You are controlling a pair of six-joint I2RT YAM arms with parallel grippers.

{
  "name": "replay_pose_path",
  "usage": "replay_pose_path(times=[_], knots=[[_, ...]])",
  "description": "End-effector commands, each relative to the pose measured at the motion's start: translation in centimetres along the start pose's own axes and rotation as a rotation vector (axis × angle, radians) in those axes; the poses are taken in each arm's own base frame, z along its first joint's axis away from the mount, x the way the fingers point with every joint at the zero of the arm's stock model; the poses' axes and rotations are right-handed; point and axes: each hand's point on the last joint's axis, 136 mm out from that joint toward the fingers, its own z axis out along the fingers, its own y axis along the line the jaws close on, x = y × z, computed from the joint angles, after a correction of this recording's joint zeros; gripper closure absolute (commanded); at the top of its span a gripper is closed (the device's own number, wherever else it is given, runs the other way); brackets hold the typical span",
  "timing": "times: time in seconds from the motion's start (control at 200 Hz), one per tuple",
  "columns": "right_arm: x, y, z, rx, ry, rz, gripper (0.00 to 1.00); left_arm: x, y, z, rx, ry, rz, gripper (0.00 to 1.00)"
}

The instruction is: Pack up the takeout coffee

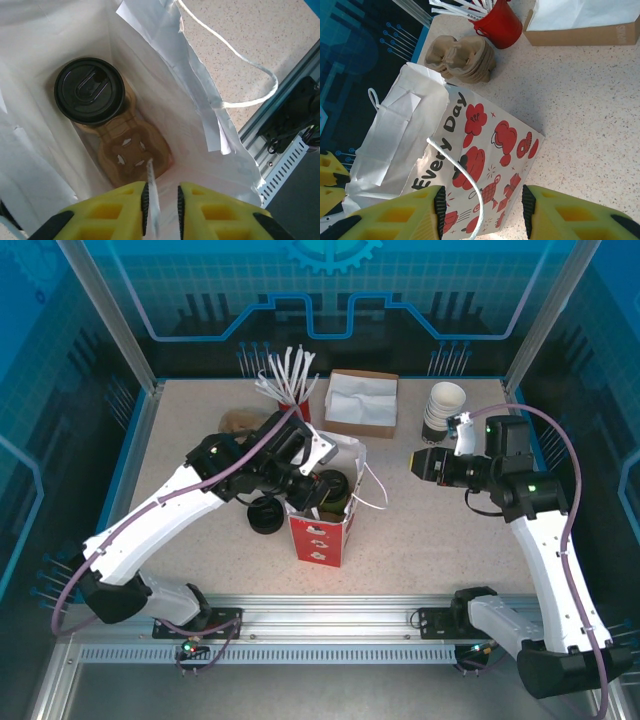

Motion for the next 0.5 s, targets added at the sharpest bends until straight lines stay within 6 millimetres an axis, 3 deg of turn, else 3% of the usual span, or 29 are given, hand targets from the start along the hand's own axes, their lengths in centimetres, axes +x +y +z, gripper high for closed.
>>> replay_pose_path(times=[0.0, 0.065, 0.305, 0.495], knots=[[-1.1, 0.1, 0.0, -0.002, -0.040, 0.005, 0.53, -0.6, 0.0, -0.8, -0.013, -0.038, 0.021, 0.72], [-1.5, 0.0, 0.3, 0.012, -0.046, 0.009, 0.53, -1.0, 0.1, -1.4, -0.023, -0.059, 0.025, 0.63], [-4.1, -0.1, 2.5, 0.084, -0.065, 0.013, 0.53, -1.6, 1.0, -4.0, -0.078, -0.140, 0.025, 0.48], [-7.1, 0.6, 4.5, 0.149, -0.073, 0.017, 0.53, -2.3, 1.2, -5.4, -0.095, -0.186, -0.020, 0.44]])
